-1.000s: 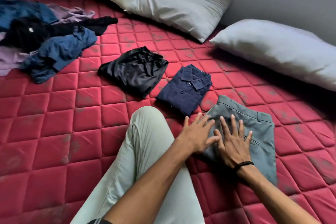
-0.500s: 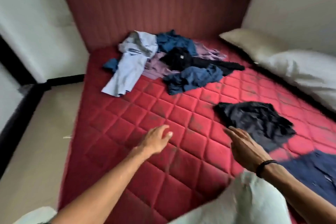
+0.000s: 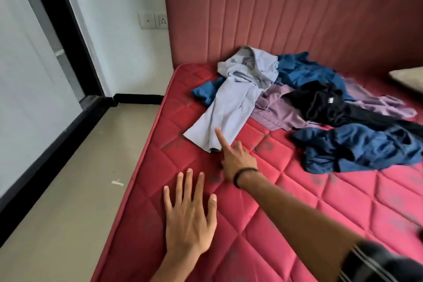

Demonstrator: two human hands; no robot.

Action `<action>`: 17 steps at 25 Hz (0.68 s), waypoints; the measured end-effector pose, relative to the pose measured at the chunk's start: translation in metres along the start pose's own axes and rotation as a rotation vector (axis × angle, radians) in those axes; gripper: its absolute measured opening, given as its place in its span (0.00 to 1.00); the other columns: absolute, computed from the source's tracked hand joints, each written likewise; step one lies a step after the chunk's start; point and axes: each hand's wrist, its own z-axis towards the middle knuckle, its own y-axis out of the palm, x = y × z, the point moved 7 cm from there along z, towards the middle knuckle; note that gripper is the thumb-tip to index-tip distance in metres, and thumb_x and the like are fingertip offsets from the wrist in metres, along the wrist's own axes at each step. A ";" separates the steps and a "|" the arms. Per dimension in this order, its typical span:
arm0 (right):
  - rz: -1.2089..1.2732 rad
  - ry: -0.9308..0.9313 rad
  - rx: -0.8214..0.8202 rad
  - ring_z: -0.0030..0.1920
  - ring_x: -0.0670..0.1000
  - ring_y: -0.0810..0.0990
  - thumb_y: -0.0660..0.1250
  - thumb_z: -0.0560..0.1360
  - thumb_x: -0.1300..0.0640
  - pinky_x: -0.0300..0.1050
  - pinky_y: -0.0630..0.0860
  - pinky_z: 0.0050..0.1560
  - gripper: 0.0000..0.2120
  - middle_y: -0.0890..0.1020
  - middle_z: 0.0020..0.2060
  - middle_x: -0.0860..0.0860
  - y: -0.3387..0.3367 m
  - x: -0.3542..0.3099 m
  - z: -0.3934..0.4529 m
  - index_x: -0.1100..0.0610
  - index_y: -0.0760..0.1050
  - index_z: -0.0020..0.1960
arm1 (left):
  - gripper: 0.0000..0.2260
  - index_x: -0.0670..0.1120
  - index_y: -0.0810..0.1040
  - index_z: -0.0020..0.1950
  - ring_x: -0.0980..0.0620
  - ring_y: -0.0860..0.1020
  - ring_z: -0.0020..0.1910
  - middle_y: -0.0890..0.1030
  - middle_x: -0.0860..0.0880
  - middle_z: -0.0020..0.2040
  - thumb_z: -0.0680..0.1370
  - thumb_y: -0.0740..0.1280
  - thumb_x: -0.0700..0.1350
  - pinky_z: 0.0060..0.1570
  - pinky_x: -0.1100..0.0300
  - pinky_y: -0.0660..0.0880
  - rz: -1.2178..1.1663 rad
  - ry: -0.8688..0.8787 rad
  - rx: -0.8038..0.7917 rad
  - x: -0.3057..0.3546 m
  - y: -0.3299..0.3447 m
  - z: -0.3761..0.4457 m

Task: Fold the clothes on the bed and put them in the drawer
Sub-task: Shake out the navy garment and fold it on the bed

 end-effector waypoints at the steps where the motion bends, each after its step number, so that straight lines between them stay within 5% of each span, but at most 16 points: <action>1: -0.016 0.040 0.011 0.59 0.64 0.78 0.62 0.81 0.54 0.57 0.76 0.54 0.33 0.72 0.62 0.56 0.002 -0.009 0.031 0.37 0.52 0.80 | 0.27 0.53 0.64 0.81 0.48 0.58 0.82 0.62 0.48 0.82 0.84 0.52 0.61 0.79 0.39 0.54 -0.022 -0.008 0.028 -0.002 0.002 0.003; 3: 0.043 0.094 0.055 0.59 0.65 0.80 0.60 0.80 0.58 0.55 0.76 0.53 0.18 0.78 0.61 0.59 0.004 -0.015 0.056 0.52 0.72 0.69 | 0.26 0.52 0.65 0.81 0.50 0.60 0.81 0.65 0.48 0.81 0.85 0.52 0.59 0.78 0.41 0.57 -0.095 -0.009 0.087 -0.009 0.001 0.003; 5: 0.122 0.104 0.048 0.59 0.65 0.80 0.60 0.79 0.58 0.54 0.76 0.52 0.12 0.81 0.59 0.60 0.010 -0.011 0.033 0.56 0.77 0.59 | 0.25 0.51 0.66 0.80 0.51 0.64 0.79 0.68 0.49 0.79 0.86 0.50 0.58 0.78 0.43 0.60 -0.238 -0.036 0.134 -0.011 -0.008 0.001; 9: 0.101 -0.047 -0.107 0.57 0.63 0.81 0.57 0.76 0.44 0.53 0.78 0.50 0.20 0.84 0.54 0.57 0.020 -0.013 -0.114 0.55 0.79 0.56 | 0.33 0.47 0.69 0.78 0.47 0.73 0.73 0.75 0.47 0.73 0.82 0.54 0.67 0.74 0.46 0.66 -0.635 -0.146 0.173 -0.023 -0.034 0.001; 12: 0.208 -0.134 -0.172 0.56 0.60 0.82 0.51 0.70 0.38 0.51 0.77 0.51 0.26 0.85 0.53 0.54 0.024 -0.017 -0.235 0.52 0.78 0.55 | 0.42 0.50 0.74 0.75 0.42 0.77 0.64 0.81 0.47 0.64 0.71 0.60 0.77 0.64 0.46 0.72 -0.537 -0.201 0.008 -0.019 -0.052 -0.010; 15: 0.414 -0.107 -0.112 0.46 0.60 0.83 0.64 0.72 0.49 0.46 0.74 0.42 0.07 0.84 0.43 0.53 0.032 -0.016 -0.301 0.50 0.72 0.48 | 0.46 0.55 0.76 0.72 0.42 0.76 0.62 0.79 0.50 0.64 0.61 0.62 0.80 0.62 0.45 0.73 -0.353 -0.081 -0.281 0.013 -0.052 -0.050; 17: 0.480 -0.079 -0.049 0.45 0.61 0.82 0.64 0.72 0.51 0.44 0.71 0.41 0.04 0.84 0.40 0.55 0.027 -0.011 -0.313 0.52 0.72 0.44 | 0.47 0.55 0.76 0.72 0.43 0.76 0.63 0.78 0.49 0.65 0.59 0.62 0.79 0.65 0.49 0.71 -0.440 -0.079 -0.380 0.021 -0.058 -0.072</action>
